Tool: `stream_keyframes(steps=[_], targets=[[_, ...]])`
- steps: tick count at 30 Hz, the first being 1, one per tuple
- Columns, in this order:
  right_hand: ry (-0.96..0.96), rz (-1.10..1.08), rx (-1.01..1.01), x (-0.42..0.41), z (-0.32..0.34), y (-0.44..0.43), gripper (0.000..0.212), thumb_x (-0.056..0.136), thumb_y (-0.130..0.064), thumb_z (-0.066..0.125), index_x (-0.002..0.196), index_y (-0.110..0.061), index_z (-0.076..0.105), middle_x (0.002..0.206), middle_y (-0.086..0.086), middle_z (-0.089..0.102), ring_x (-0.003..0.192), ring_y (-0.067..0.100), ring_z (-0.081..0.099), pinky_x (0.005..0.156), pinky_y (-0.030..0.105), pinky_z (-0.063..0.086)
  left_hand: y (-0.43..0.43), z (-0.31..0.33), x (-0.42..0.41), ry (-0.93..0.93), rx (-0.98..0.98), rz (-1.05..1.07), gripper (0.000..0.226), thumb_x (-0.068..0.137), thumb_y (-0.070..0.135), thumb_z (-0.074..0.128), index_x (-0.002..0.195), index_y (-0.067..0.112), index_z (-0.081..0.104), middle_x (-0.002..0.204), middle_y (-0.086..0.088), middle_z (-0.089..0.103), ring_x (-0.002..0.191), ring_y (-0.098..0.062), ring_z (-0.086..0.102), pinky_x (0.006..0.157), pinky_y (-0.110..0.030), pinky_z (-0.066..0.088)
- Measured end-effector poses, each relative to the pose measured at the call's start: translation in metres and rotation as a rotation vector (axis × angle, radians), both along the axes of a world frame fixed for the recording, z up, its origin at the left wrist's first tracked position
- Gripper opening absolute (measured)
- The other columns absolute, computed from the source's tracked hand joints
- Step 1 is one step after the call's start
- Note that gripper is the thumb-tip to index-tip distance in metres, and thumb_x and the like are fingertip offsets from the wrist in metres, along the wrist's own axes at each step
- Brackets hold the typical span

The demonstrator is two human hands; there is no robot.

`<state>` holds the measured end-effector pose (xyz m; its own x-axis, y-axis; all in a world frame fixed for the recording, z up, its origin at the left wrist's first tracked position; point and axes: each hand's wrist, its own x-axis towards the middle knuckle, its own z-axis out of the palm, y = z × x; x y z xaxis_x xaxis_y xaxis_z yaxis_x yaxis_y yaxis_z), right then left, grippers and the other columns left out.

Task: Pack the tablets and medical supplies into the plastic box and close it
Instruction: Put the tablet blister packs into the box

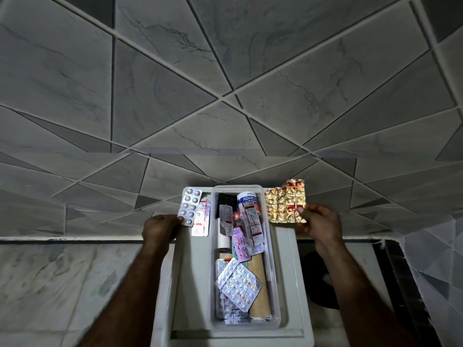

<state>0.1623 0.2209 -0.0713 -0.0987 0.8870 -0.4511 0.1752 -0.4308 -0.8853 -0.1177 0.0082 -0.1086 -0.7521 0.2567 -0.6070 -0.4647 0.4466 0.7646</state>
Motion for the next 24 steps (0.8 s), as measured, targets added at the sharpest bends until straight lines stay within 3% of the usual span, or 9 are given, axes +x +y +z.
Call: stream_keyframes(steps=[2, 6, 11, 16, 24], targets=[[0.051, -0.021, 0.018, 0.007, 0.009, -0.001, 0.008, 0.082, -0.002, 0.071, 0.082, -0.009, 0.066, 0.083, 0.008, 0.069, 0.074, 0.023, 0.064, 0.053, 0.029, 0.056, -0.004, 0.004, -0.001, -0.112, 0.068, 0.058, 0.006, 0.075, 0.001, 0.072, 0.081, -0.001, 0.071, 0.064, -0.015, 0.064, 0.058, -0.024, 0.055, 0.058, -0.028, 0.047], [0.151, -0.044, 0.067, 0.015, 0.031, -0.008, 0.013, 0.083, -0.001, 0.069, 0.079, -0.012, 0.065, 0.076, 0.002, 0.07, 0.07, 0.018, 0.064, 0.057, 0.03, 0.055, -0.014, 0.017, 0.0, -0.272, 0.188, 0.15, 0.004, 0.08, -0.005, 0.065, 0.084, -0.005, 0.068, 0.054, -0.011, 0.067, 0.052, -0.02, 0.06, 0.05, -0.02, 0.055], [0.218, 0.031, 0.052, 0.019, 0.046, -0.024, 0.01, 0.083, -0.003, 0.07, 0.091, -0.007, 0.067, 0.088, 0.006, 0.072, 0.078, 0.017, 0.067, 0.067, 0.034, 0.057, -0.027, 0.04, 0.012, -0.388, 0.279, 0.167, 0.009, 0.086, -0.002, 0.06, 0.091, -0.004, 0.067, 0.055, -0.008, 0.068, 0.044, -0.013, 0.061, 0.046, -0.018, 0.053], [0.257, 0.137, -0.02, 0.013, 0.05, -0.05, 0.022, 0.081, -0.002, 0.07, 0.103, 0.0, 0.065, 0.09, 0.008, 0.072, 0.08, 0.02, 0.068, 0.062, 0.031, 0.057, -0.041, 0.071, 0.063, -0.448, 0.294, -0.002, 0.01, 0.087, 0.0, 0.058, 0.091, -0.001, 0.067, 0.062, -0.007, 0.063, 0.048, -0.012, 0.058, 0.044, -0.017, 0.049], [0.234, 0.184, -0.096, 0.008, 0.036, -0.079, 0.012, 0.081, -0.001, 0.07, 0.085, -0.011, 0.066, 0.086, 0.009, 0.071, 0.076, 0.023, 0.066, 0.066, 0.032, 0.054, -0.062, 0.091, 0.134, -0.37, 0.048, -0.33, 0.011, 0.08, 0.004, 0.067, 0.083, -0.004, 0.074, 0.064, -0.014, 0.061, 0.048, -0.017, 0.052, 0.045, -0.022, 0.041]])
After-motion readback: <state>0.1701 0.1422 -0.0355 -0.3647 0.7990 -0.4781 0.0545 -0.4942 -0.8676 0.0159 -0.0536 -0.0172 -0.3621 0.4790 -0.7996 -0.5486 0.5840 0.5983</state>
